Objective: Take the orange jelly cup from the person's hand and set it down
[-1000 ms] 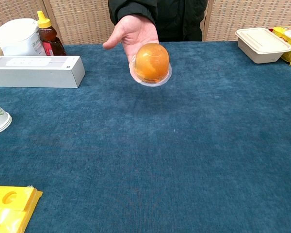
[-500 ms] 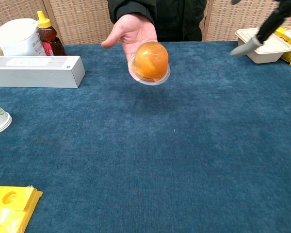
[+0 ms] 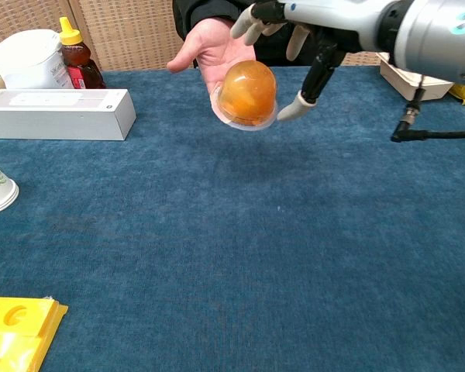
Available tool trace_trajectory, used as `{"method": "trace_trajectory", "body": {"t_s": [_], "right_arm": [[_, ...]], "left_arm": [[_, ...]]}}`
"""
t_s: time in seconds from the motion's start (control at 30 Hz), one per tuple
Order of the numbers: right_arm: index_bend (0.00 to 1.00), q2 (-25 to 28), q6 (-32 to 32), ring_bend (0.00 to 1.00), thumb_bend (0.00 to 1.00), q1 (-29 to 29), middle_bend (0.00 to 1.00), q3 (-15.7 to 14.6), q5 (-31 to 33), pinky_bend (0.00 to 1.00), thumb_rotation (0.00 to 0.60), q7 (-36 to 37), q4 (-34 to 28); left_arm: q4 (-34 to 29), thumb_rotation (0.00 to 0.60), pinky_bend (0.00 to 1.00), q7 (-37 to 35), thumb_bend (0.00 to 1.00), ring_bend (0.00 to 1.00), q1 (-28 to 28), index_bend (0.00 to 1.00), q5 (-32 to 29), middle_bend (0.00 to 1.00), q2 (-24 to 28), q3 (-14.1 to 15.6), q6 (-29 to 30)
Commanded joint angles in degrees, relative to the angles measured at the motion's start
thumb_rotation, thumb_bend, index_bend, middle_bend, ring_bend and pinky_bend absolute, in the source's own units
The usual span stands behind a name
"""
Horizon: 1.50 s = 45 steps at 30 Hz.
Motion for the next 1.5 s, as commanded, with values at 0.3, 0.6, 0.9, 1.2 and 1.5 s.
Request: {"method": "trace_trajectory", "body": {"t_s": [0.3, 0.6, 0.9, 1.2, 1.5], "right_arm": [[0.28, -6.48, 0.22, 0.27, 0.17, 5.41, 0.31, 0.52, 5.43, 0.45, 0.6, -1.33, 7.37], [0.45, -7.92, 3.73, 0.43, 0.29, 4.93, 0.45, -0.7, 0.94, 0.61, 0.6, 1.65, 9.51], [0.48, -1.73, 7.99, 0.47, 0.31, 0.7, 0.48, -3.04, -5.1, 0.63, 0.6, 4.1, 3.35], [0.49, 10.08, 13.95, 0.47, 0.31, -8.23, 0.48, -9.04, -14.25, 0.63, 0.6, 8.26, -4.77], [0.49, 7.45, 10.83, 0.47, 0.31, -9.65, 0.48, -12.35, -16.59, 0.63, 0.6, 10.62, 0.52]], "left_arm": [[0.09, 0.6, 0.04, -0.95, 0.09, 0.0, -0.87, 0.0, -1.69, 0.0, 0.51, -0.6, -1.51], [-0.18, 0.6, 0.04, -0.27, 0.09, 0.0, -1.14, 0.0, -2.38, 0.0, 0.42, -0.7, -1.96], [-0.28, 0.6, 0.04, 0.07, 0.09, 0.0, -1.01, 0.0, -1.67, 0.0, 0.31, -0.4, -1.7], [-0.21, 0.6, 0.04, 0.0, 0.09, 0.0, -0.09, 0.0, 1.15, 0.0, 0.23, 0.63, -0.23], [-0.07, 0.6, 0.04, 0.15, 0.09, 0.0, 0.58, 0.0, 2.91, 0.0, 0.01, 1.39, 0.71]]}}
